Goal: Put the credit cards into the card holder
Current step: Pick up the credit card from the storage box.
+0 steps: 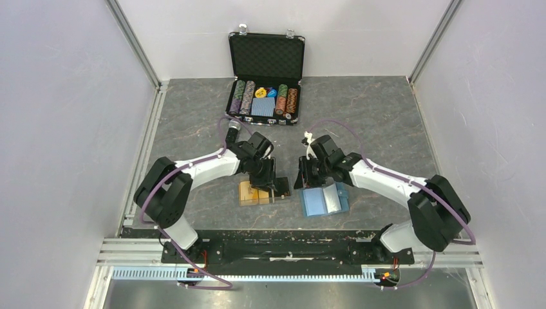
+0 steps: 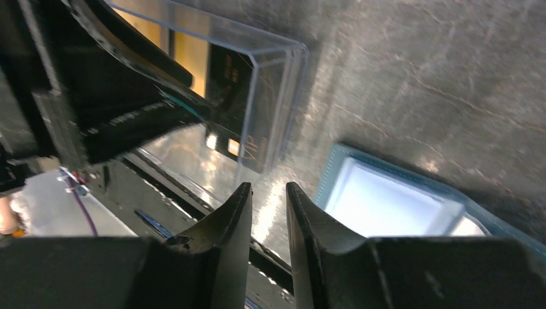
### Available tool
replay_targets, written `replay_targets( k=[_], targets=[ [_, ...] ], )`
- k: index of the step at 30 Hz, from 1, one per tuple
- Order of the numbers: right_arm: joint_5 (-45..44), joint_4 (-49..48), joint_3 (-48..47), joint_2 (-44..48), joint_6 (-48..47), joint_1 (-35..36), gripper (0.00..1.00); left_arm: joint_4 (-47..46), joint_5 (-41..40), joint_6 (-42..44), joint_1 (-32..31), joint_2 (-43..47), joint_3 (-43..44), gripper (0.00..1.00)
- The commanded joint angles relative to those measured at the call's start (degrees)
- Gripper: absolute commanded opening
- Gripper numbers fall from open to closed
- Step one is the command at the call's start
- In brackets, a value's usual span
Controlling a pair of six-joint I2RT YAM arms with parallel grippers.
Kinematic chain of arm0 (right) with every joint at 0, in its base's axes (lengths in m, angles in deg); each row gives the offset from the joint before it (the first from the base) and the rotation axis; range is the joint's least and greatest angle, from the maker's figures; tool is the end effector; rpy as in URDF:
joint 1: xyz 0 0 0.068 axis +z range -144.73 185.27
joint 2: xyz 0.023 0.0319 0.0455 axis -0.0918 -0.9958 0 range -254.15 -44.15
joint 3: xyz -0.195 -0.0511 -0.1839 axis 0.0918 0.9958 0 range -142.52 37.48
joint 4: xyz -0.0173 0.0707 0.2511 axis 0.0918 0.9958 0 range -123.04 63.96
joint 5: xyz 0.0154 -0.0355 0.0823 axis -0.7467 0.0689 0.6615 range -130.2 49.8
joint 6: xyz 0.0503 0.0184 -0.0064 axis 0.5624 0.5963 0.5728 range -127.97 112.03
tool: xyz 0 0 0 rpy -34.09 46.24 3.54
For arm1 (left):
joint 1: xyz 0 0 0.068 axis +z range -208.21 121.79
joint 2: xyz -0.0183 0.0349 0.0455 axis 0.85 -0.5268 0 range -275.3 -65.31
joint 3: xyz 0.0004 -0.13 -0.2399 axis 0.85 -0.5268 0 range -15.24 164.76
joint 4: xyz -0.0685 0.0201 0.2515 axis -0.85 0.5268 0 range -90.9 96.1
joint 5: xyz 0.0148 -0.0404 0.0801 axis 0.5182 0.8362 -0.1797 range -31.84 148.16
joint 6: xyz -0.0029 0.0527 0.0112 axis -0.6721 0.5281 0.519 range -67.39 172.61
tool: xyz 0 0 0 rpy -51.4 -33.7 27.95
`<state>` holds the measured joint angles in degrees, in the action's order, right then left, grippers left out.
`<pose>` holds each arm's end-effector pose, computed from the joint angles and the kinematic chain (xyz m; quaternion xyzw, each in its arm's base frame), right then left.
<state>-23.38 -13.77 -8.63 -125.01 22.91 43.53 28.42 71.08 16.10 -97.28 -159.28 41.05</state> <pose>0.2112 0.1796 0.1964 -0.1057 0.9360 0.2879 0.1726 0.2367 -0.2023 0.1746 0.0442 0.9730 -0.2085 0.0889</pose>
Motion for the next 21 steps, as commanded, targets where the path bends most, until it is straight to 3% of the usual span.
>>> replay_targets(
  k=[1,8,13,21],
  targets=[
    [3.2,-5.1,-4.2,-2.4,2.2,0.0,0.28,-5.1,2.2,-3.5,0.0,-1.7,-0.1,0.45],
    [4.4,-5.2,-4.0,-4.2,1.9,0.1,0.28,-5.0,2.3,-2.9,-0.5,-3.7,0.6,0.26],
    [5.2,-5.8,-2.4,-4.2,2.2,0.1,0.27,-2.1,0.3,-1.5,-1.7,-4.3,2.6,0.03],
    [6.1,-6.9,-1.2,-4.5,2.7,0.2,0.25,4.5,-5.7,0.7,-4.9,-5.0,6.9,0.02]
  ],
)
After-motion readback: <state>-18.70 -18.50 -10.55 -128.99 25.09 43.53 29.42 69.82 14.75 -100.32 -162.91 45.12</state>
